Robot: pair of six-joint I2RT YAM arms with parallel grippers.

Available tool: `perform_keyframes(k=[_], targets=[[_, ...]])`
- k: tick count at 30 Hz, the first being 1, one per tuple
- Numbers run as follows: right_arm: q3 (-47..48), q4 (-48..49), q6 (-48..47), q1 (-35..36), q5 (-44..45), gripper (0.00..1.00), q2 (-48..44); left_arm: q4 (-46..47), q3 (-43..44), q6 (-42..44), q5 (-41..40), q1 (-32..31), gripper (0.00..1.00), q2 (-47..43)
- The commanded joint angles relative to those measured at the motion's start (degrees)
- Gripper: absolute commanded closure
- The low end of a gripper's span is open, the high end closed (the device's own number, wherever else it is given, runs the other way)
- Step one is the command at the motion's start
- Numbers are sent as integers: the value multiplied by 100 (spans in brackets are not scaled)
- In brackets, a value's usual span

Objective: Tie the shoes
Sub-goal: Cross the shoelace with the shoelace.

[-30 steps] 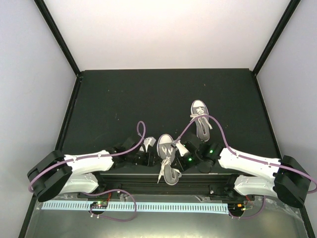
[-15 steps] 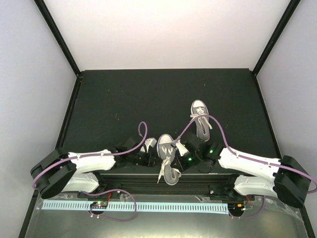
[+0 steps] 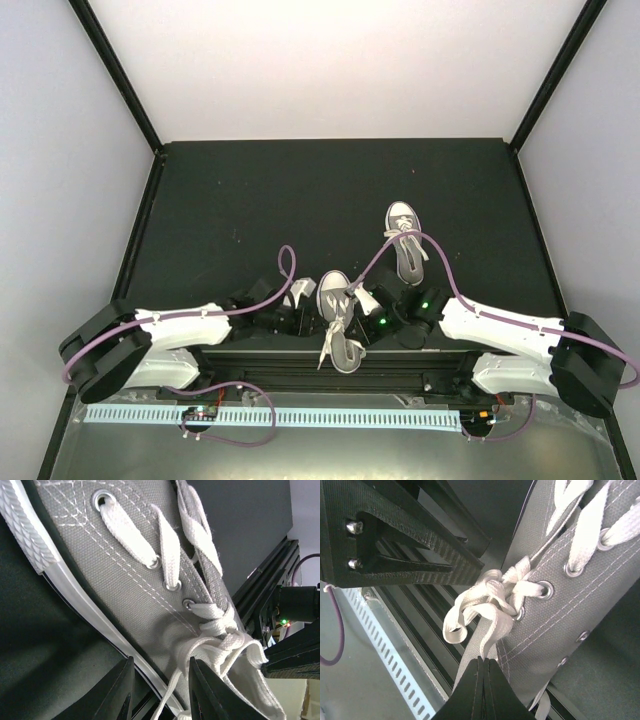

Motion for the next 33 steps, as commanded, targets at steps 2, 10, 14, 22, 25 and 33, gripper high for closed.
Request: perform_keyframes(k=[2, 10, 14, 22, 25, 33], targets=[[155, 64, 2, 35, 42, 98, 33, 284, -74, 0, 234, 3, 67, -35], [175, 55, -6, 35, 31, 98, 60, 426, -39, 60, 349, -41, 67, 67], [173, 55, 2, 42, 33, 98, 51, 464, -35, 57, 342, -41, 67, 109], [164, 44, 3, 38, 33, 98, 45, 648, 11, 27, 433, -46, 70, 445], [155, 46, 3, 36, 33, 98, 42, 673, 59, 77, 466, -50, 70, 492], [156, 42, 5, 37, 52, 98, 43, 982, 163, 106, 688, -67, 74, 761]])
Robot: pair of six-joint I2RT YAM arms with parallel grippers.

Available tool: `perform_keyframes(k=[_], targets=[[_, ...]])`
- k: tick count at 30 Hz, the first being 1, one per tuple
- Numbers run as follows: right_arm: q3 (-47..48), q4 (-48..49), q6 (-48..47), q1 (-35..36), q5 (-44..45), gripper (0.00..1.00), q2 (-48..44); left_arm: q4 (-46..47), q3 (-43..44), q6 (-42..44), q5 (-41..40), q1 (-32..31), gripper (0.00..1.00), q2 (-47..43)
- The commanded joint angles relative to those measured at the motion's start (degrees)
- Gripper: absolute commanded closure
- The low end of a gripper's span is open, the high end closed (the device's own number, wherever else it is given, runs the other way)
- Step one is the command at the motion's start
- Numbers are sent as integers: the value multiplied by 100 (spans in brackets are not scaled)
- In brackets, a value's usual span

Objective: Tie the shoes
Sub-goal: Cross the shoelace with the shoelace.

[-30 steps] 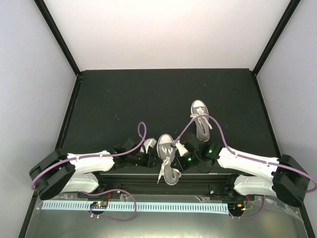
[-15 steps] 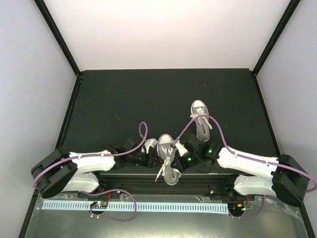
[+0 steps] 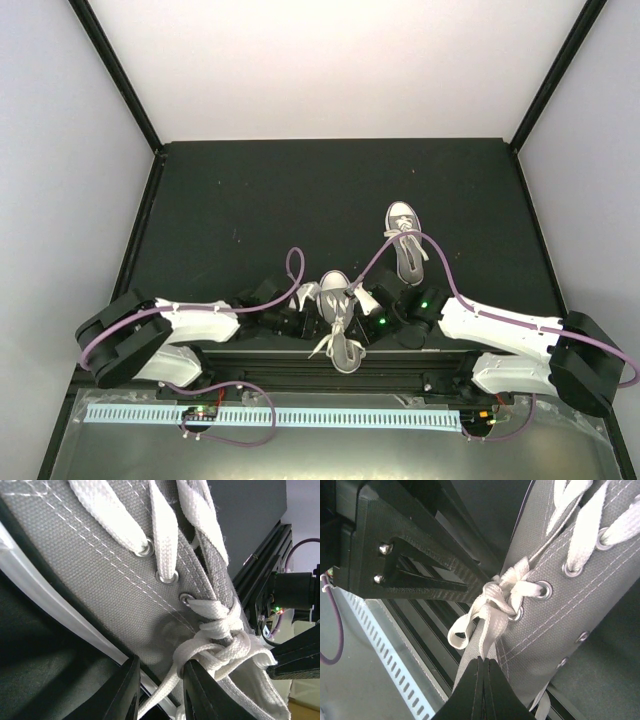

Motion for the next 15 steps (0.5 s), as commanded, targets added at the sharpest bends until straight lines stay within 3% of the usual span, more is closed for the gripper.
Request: perform_keyframes(k=[1, 6, 12, 15], targets=[[144, 32, 17, 35, 52, 98, 5, 397, 215, 69, 256, -39, 74, 197], [153, 14, 18, 33, 72, 98, -2, 586, 217, 52, 351, -47, 81, 275], [187, -75, 49, 29, 219, 98, -137, 735, 181, 16, 247, -47, 98, 63], [219, -138, 58, 34, 293, 98, -185, 727, 181, -12, 143, -47, 98, -56]])
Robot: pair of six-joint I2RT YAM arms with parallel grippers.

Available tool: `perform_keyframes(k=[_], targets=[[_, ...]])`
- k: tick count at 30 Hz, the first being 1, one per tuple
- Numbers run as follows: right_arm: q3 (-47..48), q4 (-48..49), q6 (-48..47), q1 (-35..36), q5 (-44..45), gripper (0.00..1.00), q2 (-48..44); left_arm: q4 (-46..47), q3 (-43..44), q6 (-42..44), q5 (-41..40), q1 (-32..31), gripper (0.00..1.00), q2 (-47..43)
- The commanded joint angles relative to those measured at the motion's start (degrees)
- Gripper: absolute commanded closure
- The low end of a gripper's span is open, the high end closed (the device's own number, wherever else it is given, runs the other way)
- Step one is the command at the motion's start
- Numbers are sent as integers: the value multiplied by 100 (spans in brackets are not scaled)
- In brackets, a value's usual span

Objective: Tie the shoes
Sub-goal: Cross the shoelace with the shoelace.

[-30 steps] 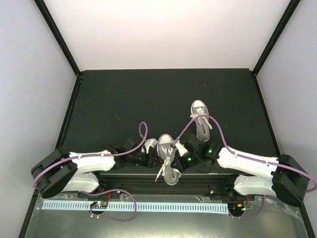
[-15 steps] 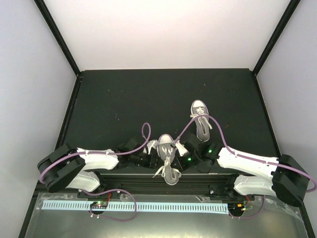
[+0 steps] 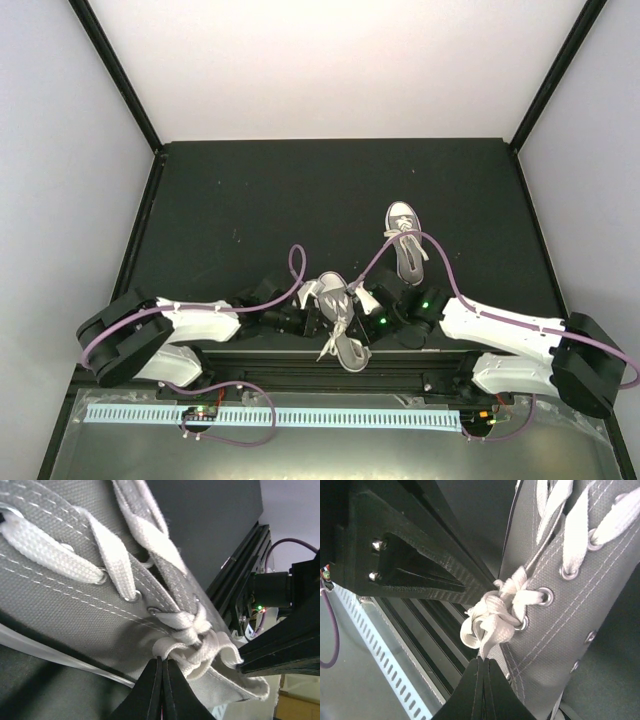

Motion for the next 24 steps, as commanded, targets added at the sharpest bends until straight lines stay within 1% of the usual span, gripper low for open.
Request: perform_keyframes(k=[1, 6, 11, 15, 19, 24], targets=[[229, -119, 51, 33, 219, 98, -157, 277, 140, -13, -112, -30, 98, -254], [254, -127, 80, 35, 323, 98, -219, 92, 66, -3, -347, -32, 98, -480], [272, -91, 119, 35, 407, 98, -242, -7, 31, 3, -353, -26, 98, -658], [367, -163, 88, 35, 533, 98, -259, -239, 49, 52, -517, -24, 98, -798], [558, -266, -75, 35, 580, 98, -86, -367, 88, 97, -563, -23, 99, -946], [789, -66, -195, 34, 411, 98, 268, -501, 94, 116, -578, -23, 99, -1054]])
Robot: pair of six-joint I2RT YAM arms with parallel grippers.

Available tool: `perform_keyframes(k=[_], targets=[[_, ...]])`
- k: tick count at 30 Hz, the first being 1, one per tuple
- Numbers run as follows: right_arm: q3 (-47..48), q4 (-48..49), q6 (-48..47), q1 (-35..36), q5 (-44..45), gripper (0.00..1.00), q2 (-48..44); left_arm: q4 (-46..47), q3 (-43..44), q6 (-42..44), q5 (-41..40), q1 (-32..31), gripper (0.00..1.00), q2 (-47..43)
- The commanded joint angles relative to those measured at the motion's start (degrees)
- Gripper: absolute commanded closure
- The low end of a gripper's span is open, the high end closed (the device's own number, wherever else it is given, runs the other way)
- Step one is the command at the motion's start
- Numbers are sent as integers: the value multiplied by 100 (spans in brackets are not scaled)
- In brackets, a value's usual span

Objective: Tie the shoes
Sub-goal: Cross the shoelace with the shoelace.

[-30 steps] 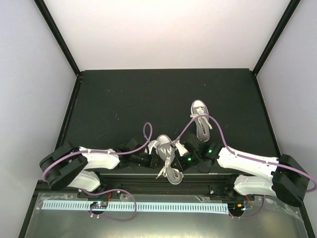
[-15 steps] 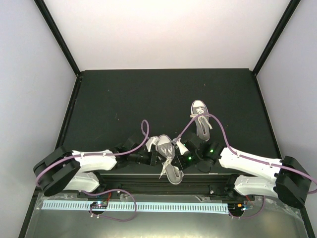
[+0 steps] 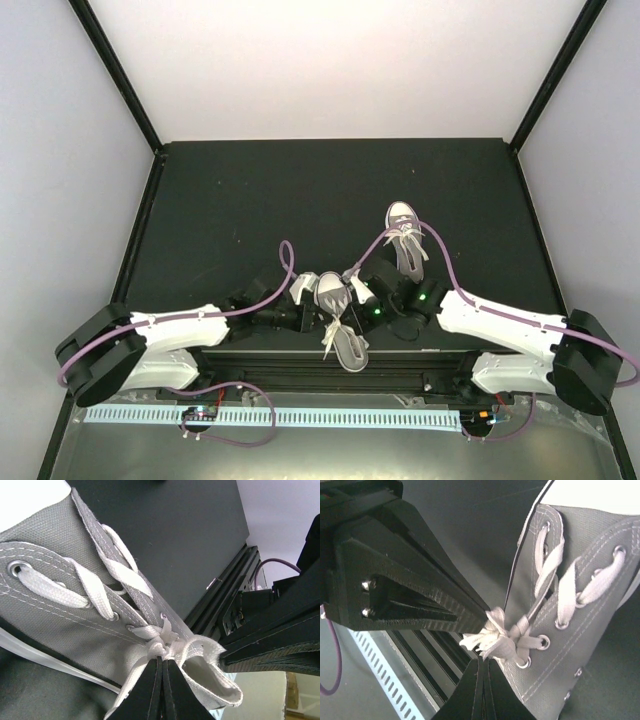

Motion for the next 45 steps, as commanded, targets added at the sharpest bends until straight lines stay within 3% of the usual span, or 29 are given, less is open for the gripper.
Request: perform_keyframes(k=[1, 26, 45], targets=[[285, 195, -187, 35, -72, 98, 306, -164, 93, 94, -133, -23, 99, -158], [492, 569, -557, 53, -511, 98, 1087, -702, 72, 260, -385, -15, 99, -427], [381, 218, -440, 51, 154, 98, 1140, -624, 213, 506, -107, -6, 99, -287]])
